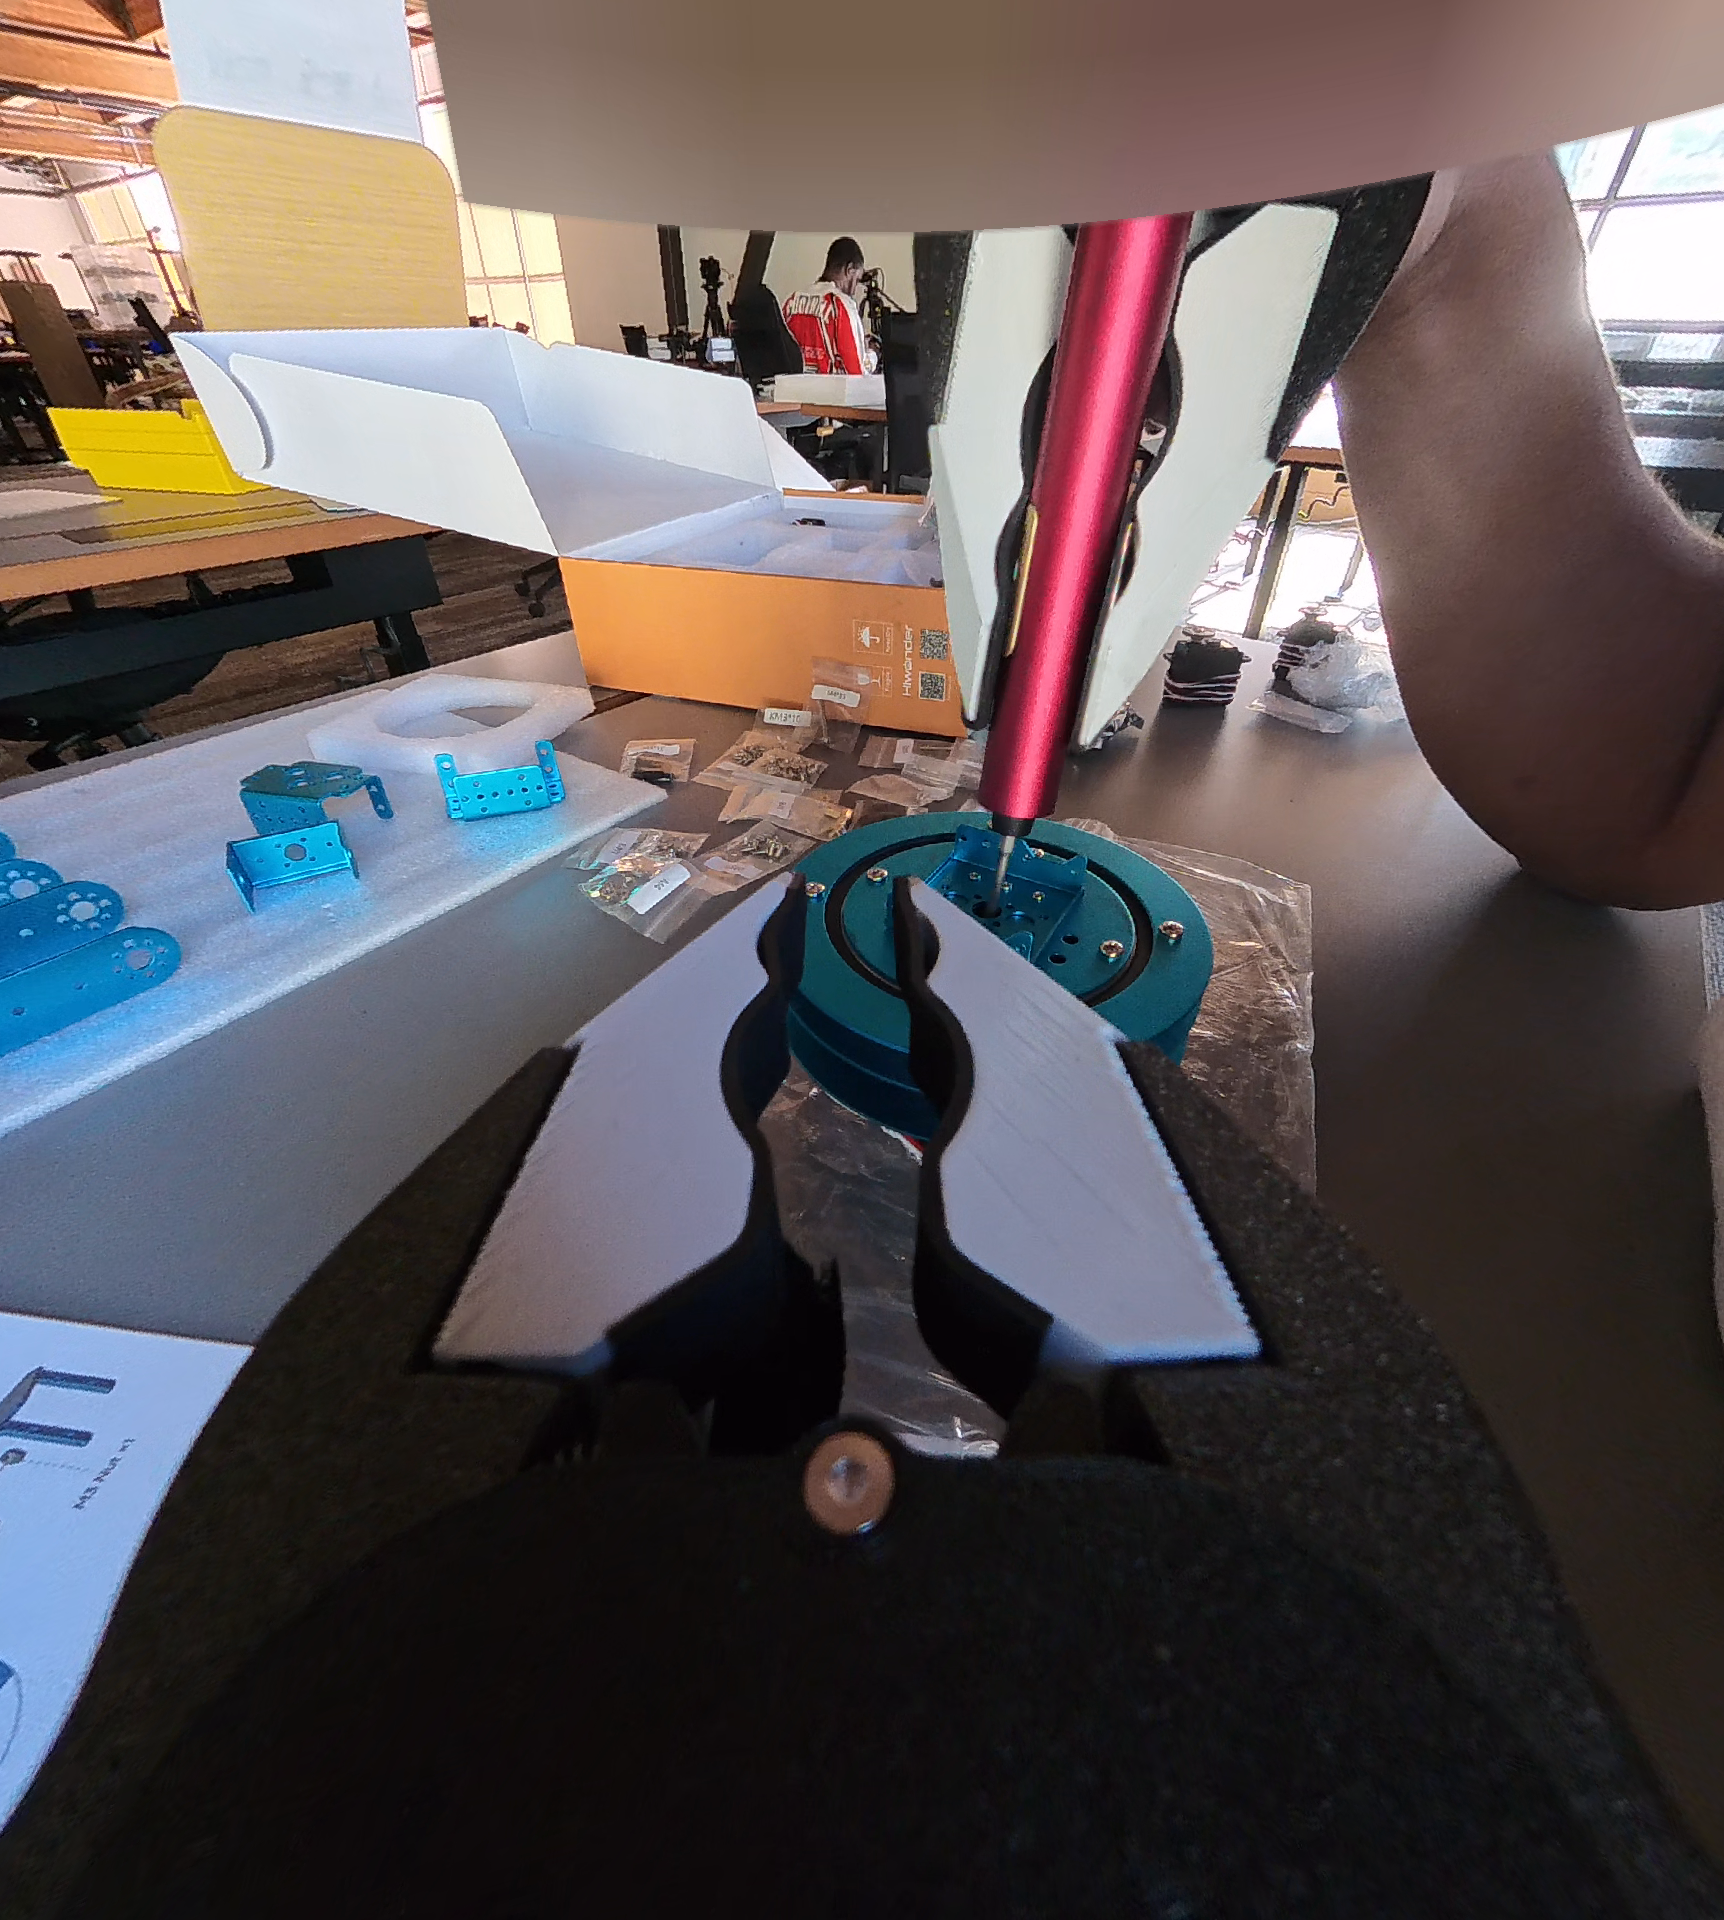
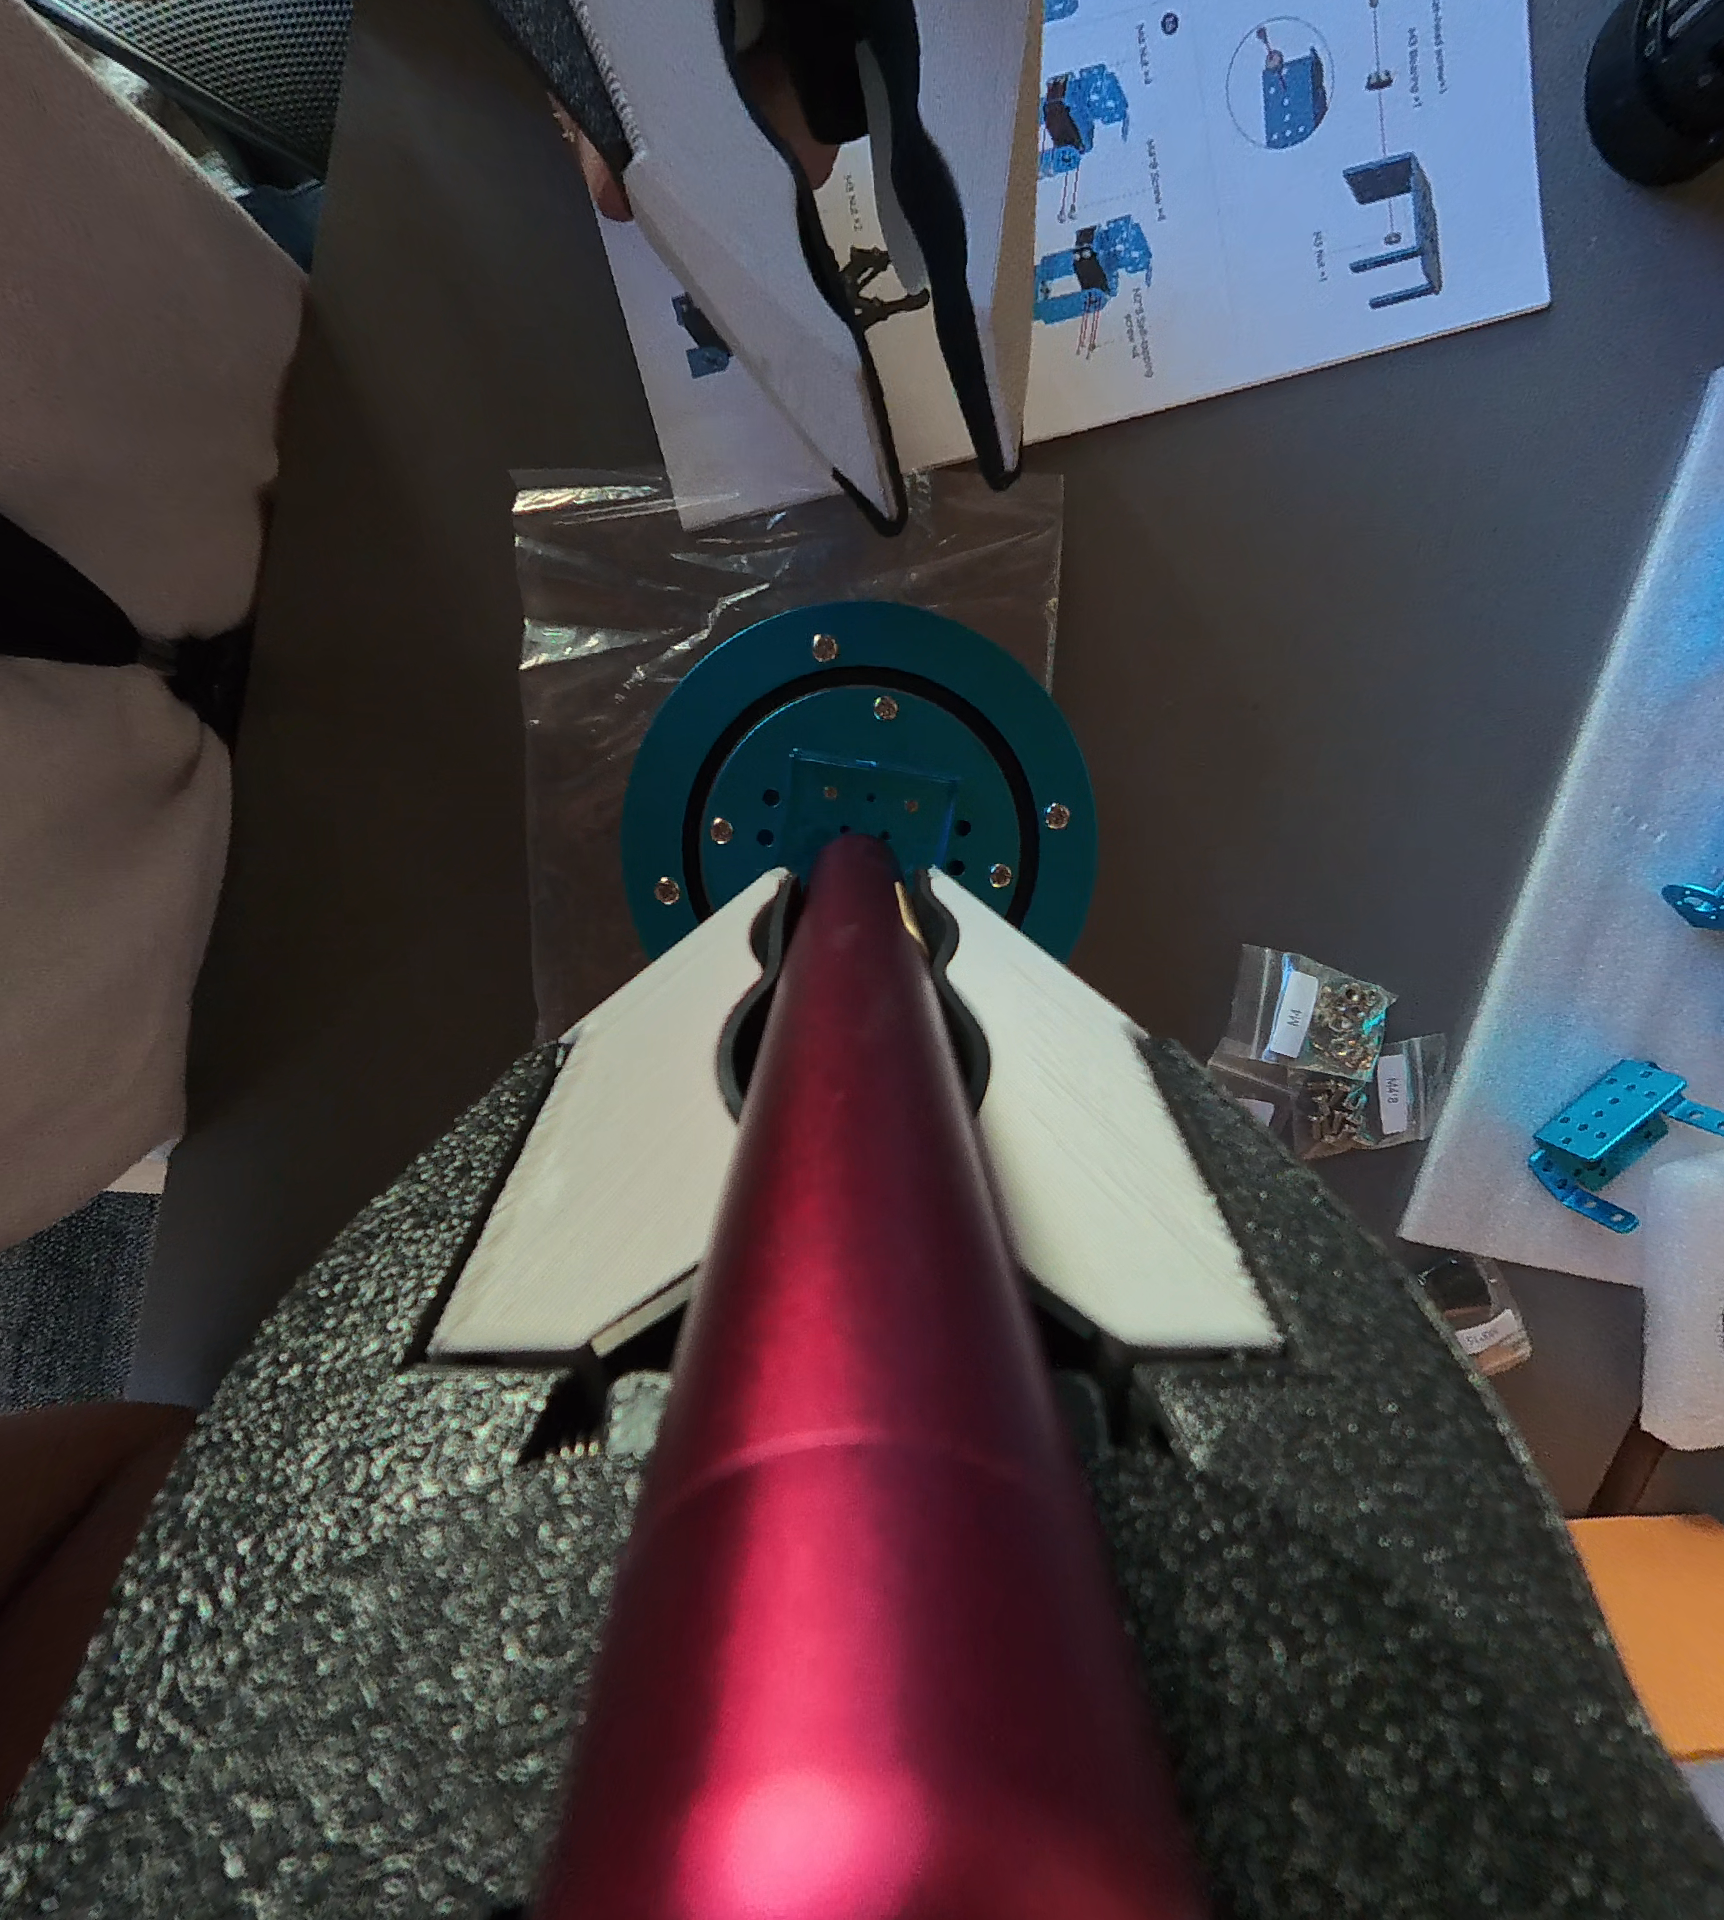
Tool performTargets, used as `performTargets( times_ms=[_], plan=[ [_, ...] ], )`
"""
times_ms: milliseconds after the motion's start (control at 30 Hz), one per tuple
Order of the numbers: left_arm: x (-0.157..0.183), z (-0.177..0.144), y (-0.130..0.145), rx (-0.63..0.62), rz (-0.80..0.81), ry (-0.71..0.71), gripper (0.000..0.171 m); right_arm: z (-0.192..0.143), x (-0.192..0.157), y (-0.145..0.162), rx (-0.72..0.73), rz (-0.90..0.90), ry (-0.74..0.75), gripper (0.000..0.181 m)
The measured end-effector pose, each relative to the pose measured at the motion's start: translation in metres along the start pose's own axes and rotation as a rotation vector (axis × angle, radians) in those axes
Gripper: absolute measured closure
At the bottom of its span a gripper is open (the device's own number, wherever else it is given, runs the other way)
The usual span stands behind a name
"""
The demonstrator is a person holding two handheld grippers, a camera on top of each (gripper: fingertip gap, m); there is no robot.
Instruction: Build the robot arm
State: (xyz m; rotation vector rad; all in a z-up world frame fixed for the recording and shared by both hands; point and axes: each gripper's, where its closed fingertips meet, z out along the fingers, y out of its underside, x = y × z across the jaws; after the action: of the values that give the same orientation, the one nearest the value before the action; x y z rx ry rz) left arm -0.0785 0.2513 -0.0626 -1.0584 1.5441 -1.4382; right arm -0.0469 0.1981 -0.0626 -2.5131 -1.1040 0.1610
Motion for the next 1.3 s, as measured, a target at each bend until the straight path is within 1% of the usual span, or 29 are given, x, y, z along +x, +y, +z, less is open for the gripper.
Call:
performTargets(
  times_ms=[633,867,1033,1167,1300],
  plan=[
    [0.003,0.004,0.002,-0.014,-0.002,0.013,0.156,0.003,-0.001,0.002,-0.021,0.008,-0.001,0.16],
    [0.011,0.009,0.0,-0.019,0.01,0.032,0.156,0.004,-0.001,0.001,-0.028,0.013,0.008,0.16],
    [0.022,0.017,-0.008,-0.012,0.0,0.072,0.156,0.004,-0.001,0.0,-0.033,0.034,0.005,0.16],
    [0.03,0.03,-0.01,-0.057,0.025,0.092,0.154,0.005,-0.001,-0.002,-0.028,0.03,0.002,0.16],
    [0.038,0.045,-0.007,-0.128,0.043,0.107,0.145,0.005,0.0,-0.003,-0.019,0.021,0.002,0.16]
  ],
)
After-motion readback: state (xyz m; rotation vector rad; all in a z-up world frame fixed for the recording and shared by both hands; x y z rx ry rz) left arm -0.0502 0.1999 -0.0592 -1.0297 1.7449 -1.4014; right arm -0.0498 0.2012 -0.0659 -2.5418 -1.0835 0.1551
